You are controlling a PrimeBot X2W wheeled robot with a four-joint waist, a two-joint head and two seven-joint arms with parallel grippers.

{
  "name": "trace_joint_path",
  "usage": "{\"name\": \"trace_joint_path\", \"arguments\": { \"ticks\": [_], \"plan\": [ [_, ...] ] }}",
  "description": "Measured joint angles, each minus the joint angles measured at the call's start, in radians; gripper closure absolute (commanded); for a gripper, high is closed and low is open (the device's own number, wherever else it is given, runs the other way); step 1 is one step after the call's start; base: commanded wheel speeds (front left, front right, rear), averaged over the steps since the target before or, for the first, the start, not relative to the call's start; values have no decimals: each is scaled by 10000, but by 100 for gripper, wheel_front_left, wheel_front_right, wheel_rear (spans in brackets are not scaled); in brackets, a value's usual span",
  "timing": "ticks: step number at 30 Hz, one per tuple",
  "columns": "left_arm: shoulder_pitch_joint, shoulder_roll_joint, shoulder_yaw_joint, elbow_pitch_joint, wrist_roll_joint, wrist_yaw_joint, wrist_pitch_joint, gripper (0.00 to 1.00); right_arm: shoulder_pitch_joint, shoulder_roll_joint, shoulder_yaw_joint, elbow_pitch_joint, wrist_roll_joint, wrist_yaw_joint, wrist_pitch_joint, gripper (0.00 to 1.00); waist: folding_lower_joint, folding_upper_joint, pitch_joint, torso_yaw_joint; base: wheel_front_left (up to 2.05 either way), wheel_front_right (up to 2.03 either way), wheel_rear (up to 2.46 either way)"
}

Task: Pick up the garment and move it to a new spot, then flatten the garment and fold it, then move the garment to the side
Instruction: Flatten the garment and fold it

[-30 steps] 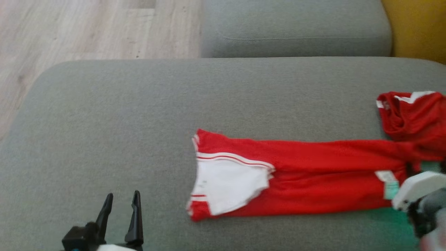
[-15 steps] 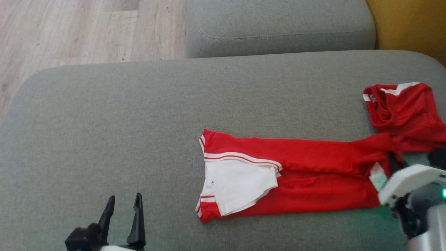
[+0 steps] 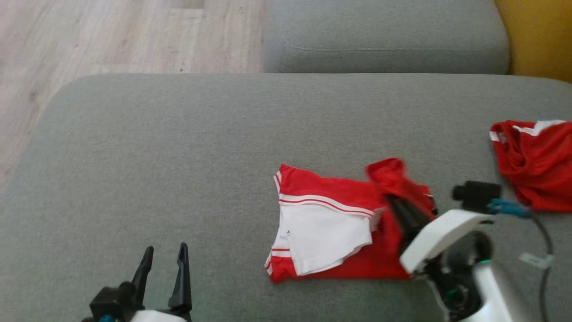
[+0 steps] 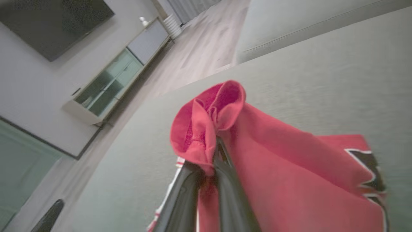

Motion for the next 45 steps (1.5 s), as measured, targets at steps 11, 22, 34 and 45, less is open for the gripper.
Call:
{"name": "trace_joint_path", "arguments": {
  "ticks": [11, 22, 34, 45],
  "plan": [
    [-349, -224, -219, 274, 56, -205, -25, 0, -1344, 2, 2763, 2497, 2038, 0, -2305, 100, 0, 0, 138, 900, 0, 0, 0],
    [-477, -274, -238, 529, 56, -259, -67, 0, -2829, -21, 4600, 5175, 3007, 0, -3854, 0, 0, 0, 227, 1336, 0, 0, 0],
    [-478, -309, -297, 571, 56, -263, -151, 0, -3769, -35, 5037, 5683, 2846, 0, -5519, 0, 0, 0, -3, 902, 0, 0, 0],
    [-520, -359, -554, 550, 161, -261, -109, 0, -3435, -52, 1325, 6161, -1664, 0, -6218, 0, 0, 0, -201, 471, 0, 0, 0]
  ]
}}
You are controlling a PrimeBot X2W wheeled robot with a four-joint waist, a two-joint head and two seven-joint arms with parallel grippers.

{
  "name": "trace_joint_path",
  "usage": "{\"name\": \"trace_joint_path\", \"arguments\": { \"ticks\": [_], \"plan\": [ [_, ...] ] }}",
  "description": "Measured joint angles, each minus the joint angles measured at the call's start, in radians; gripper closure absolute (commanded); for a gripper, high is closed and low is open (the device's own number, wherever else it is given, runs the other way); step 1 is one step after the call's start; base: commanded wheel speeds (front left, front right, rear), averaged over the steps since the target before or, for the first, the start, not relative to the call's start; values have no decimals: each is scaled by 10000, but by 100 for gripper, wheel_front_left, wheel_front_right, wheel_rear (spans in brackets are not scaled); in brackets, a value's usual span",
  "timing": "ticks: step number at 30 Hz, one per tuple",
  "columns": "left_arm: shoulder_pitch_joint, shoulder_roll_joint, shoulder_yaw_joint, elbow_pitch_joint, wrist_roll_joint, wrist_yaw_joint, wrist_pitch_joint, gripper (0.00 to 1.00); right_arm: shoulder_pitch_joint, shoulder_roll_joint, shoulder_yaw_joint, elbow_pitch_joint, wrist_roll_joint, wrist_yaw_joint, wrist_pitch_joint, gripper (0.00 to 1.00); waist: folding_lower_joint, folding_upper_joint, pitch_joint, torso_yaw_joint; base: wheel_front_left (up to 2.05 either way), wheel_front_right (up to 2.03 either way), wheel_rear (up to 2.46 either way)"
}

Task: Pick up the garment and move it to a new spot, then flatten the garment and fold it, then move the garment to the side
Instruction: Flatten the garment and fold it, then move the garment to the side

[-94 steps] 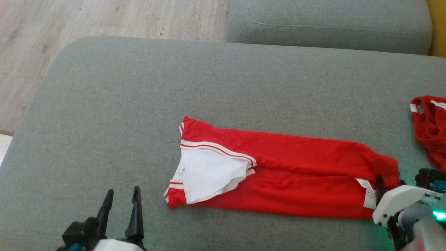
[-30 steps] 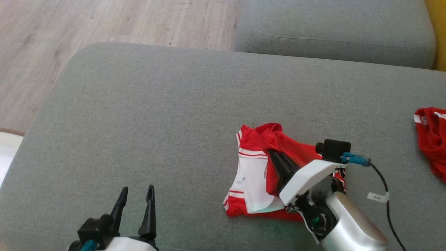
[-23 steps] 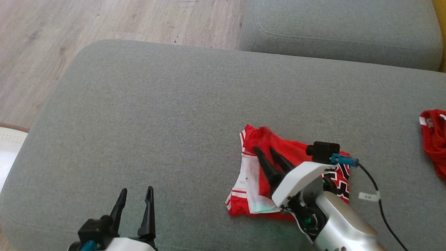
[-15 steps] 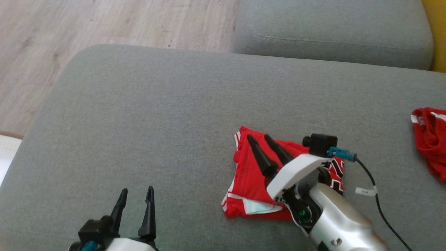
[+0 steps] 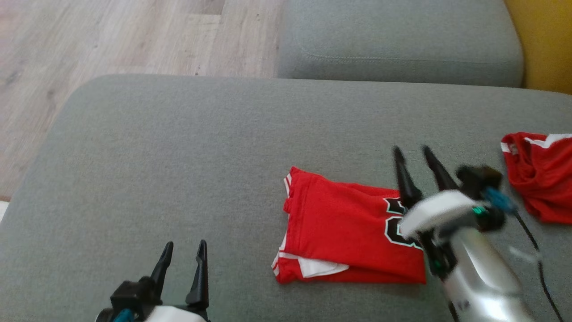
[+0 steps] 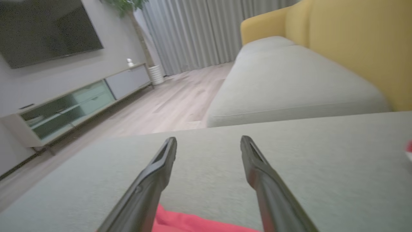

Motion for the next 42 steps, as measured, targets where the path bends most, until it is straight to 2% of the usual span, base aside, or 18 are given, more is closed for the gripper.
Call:
{"name": "trace_joint_path", "arguments": {
  "ticks": [5, 9, 14, 20, 42],
  "plan": [
    [-165, -56, 4, 19, -2, 6, -2, 0, 1734, 8, -1889, -1087, -1958, 0, -63, 0, 0, 0, -161, -249, 0, 0, 0],
    [-140, -79, 31, 96, -4, 12, -58, 0, 3033, 23, -2734, -2226, -2811, 0, -33, 0, 0, 0, -304, -477, 0, 0, 0],
    [112, -125, 119, 251, -4, 10, -169, 0, 4170, 107, -2819, -3356, -2654, 0, 203, 0, -1, 0, -502, -692, 0, 0, 0],
    [571, -182, 410, 407, -4, -90, -265, 0, 5103, 113, -2648, -4165, -2439, 0, 314, 0, -1, 0, -701, -817, 0, 0, 0],
    [727, -282, 756, 516, 351, -255, -324, 0, 5358, 115, -2324, -4357, -2184, 0, 476, 0, 0, 0, -793, -720, 0, 0, 0]
  ]
}}
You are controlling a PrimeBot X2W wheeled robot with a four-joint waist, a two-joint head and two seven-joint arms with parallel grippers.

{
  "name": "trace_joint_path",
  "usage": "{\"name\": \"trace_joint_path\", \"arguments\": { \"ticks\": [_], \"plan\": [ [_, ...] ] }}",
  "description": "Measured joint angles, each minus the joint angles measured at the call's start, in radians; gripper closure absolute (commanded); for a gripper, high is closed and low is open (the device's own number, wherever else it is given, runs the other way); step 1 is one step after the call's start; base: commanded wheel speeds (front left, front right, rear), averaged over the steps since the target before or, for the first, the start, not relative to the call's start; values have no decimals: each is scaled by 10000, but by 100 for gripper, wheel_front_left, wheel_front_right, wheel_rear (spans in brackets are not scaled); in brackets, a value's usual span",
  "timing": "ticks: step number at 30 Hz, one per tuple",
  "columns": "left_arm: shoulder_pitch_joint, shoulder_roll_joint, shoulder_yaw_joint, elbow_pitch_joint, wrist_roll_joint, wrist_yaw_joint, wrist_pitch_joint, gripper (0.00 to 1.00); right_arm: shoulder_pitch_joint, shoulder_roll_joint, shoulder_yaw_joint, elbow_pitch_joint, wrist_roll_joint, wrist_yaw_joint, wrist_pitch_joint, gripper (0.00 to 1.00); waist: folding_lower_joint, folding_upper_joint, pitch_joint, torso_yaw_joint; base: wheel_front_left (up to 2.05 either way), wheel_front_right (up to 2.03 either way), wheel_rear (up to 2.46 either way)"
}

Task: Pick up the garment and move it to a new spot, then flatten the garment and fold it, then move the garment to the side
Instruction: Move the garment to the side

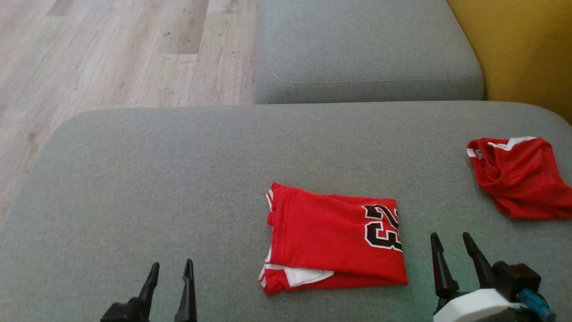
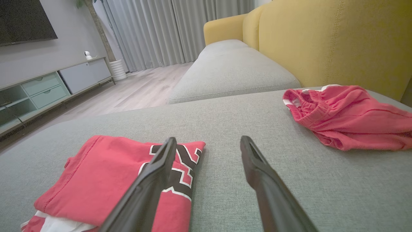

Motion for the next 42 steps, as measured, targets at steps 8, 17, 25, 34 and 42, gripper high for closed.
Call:
{"name": "trace_joint_path", "arguments": {
  "ticks": [8, 17, 25, 34, 42],
  "plan": [
    [-1, -13, 2, -2, 88, 4, 0, 0, -15, 0, -90, 79, -23, 0, 111, 0, 1, 0, 110, 147, 0, 0, 0],
    [-88, -58, -2, -8, 184, 6, 0, 0, -950, 6, -598, 382, -393, 0, 1338, 0, 1, 0, 481, 690, 0, 0, 0],
    [-301, -217, -48, -8, 236, 4, 2, 0, -1746, 4, -918, 1448, -577, 0, 2136, 0, 2, 0, 908, 1356, 0, 0, 0],
    [-546, -286, 48, 92, 249, -35, 2, 0, -2206, 4, -991, 2911, -376, 0, 2466, 0, 2, 0, 1540, 2057, 0, 0, 0],
    [-580, -389, 242, 142, 360, -96, 0, 0, -2857, -17, -493, 3526, -33, 2, 2424, 90, 1, 0, 1743, 1979, 0, 0, 0]
  ]
}}
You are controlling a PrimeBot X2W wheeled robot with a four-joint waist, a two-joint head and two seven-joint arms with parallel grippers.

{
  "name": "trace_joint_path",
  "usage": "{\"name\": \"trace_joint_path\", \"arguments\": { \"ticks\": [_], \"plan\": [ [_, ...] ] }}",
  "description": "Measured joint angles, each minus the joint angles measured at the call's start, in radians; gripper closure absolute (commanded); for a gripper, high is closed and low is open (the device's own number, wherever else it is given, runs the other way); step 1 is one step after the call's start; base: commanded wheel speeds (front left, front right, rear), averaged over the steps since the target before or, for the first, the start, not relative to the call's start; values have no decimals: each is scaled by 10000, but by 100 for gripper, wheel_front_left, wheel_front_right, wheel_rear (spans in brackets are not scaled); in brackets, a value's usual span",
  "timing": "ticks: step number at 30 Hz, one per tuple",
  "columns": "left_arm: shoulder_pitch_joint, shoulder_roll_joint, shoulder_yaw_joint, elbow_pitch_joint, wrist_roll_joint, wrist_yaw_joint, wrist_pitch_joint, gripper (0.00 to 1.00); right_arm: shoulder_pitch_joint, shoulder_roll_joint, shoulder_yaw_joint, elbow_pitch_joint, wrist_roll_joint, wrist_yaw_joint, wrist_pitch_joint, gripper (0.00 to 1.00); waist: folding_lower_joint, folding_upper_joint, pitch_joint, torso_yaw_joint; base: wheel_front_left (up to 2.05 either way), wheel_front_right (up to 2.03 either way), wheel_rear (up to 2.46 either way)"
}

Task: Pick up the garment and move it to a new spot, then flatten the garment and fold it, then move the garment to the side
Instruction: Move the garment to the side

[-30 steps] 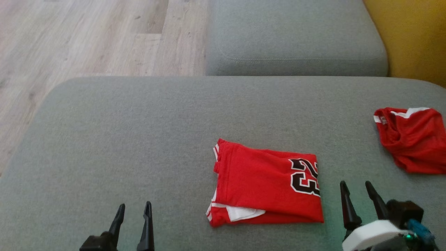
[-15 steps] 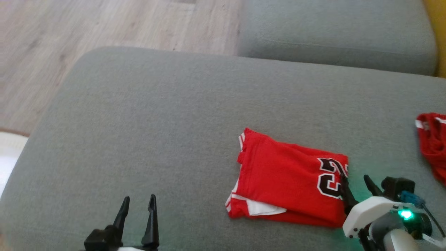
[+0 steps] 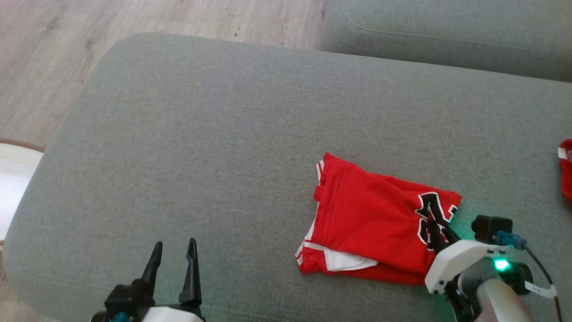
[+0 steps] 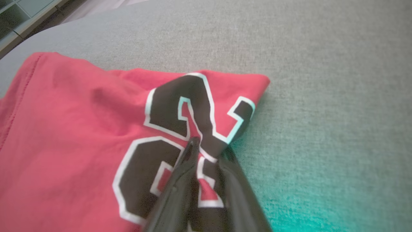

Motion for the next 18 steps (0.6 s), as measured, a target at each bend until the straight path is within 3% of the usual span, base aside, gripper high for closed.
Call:
{"name": "trace_joint_path", "arguments": {
  "ticks": [1, 8, 18],
  "plan": [
    [-14, -17, 13, 2, 46, 0, 0, 0, -71, 13, 54, 65, 6, 0, -73, 100, 0, 0, 17, -65, 0, 0, 0],
    [-40, -180, 111, -61, 263, -88, -4, 0, -514, 52, -205, 140, -376, 4, -587, 100, 0, 0, 174, -902, 0, 0, 0],
    [-522, -297, 134, -100, 694, -345, -17, 0, -1171, 23, -961, -1179, -1197, 2, -642, 100, 0, 0, 650, -2990, 0, 0, 0]
  ]
}}
